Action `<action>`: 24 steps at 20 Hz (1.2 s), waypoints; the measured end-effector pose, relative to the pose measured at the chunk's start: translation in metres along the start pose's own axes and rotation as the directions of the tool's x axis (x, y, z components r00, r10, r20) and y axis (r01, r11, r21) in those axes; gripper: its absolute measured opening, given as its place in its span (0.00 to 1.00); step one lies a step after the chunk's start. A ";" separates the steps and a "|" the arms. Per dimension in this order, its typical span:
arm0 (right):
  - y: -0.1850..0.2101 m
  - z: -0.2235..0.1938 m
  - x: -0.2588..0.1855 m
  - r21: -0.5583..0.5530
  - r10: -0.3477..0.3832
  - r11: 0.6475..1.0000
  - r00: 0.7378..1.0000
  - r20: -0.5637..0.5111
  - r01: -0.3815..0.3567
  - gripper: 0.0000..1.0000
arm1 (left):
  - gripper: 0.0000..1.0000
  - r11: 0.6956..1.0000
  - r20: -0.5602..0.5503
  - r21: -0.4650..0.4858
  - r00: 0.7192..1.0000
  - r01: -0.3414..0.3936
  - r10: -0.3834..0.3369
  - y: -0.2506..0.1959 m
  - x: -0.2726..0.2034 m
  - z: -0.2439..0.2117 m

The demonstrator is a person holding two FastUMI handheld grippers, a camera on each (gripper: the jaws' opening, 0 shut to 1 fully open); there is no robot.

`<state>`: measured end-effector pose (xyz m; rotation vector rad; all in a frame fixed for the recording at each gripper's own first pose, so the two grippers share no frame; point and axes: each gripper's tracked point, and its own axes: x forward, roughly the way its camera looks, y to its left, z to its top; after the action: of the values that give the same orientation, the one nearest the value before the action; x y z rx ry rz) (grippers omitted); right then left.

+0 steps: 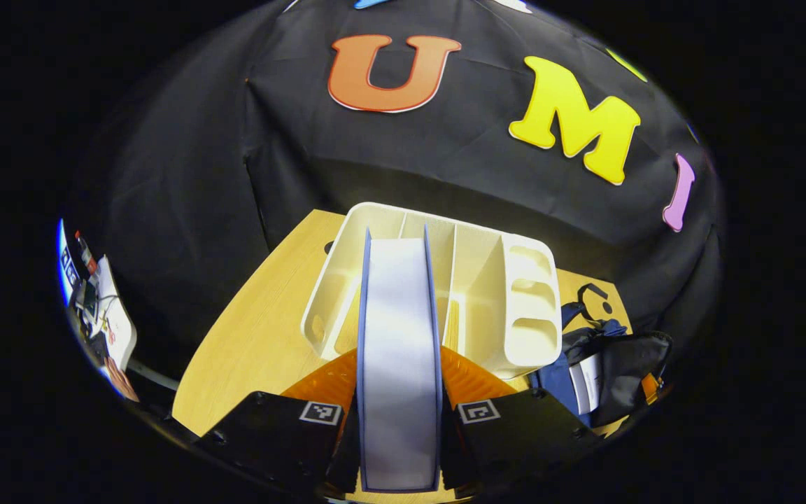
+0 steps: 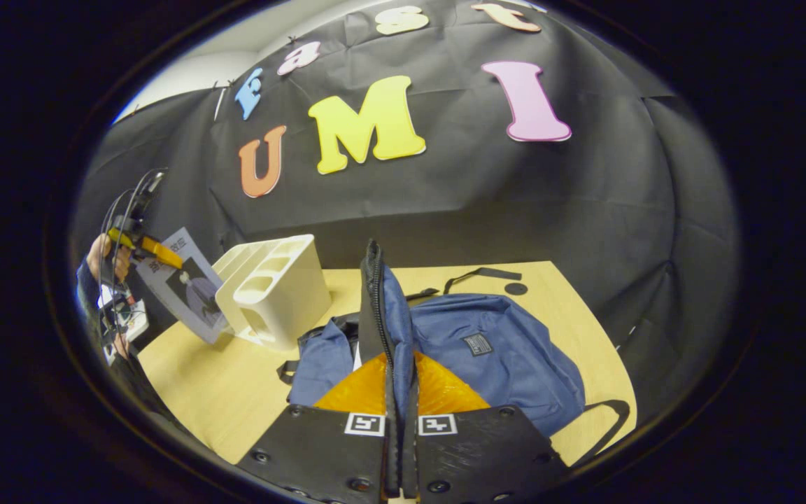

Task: Open the schoolbag, grab two books from the bookshelf and put them into the schoolbag.

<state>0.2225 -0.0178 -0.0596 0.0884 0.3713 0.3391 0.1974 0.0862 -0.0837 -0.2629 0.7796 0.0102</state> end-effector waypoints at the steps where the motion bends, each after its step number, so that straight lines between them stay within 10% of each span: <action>1: 0.000 0.001 0.001 -0.002 -0.008 1.000 1.000 -0.005 0.008 0.03 | 0.50 0.999 0.005 -0.039 1.000 0.017 -0.017 0.004 -0.007 -0.011; 11: 0.005 -0.001 -0.004 -0.034 -0.081 0.996 0.996 -0.027 0.080 0.03 | 0.46 0.904 0.067 -0.354 0.971 0.240 -0.231 -0.005 -0.058 -0.085; 24: 0.000 0.001 -0.002 0.005 -0.078 0.997 0.997 0.008 0.078 0.03 | 0.46 0.766 0.063 -0.379 0.840 0.520 -0.539 -0.152 -0.049 -0.090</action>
<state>0.2213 -0.0187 -0.0586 0.0796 0.3662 0.2608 0.1162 -0.0781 -0.0759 -0.8601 0.7256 -0.3888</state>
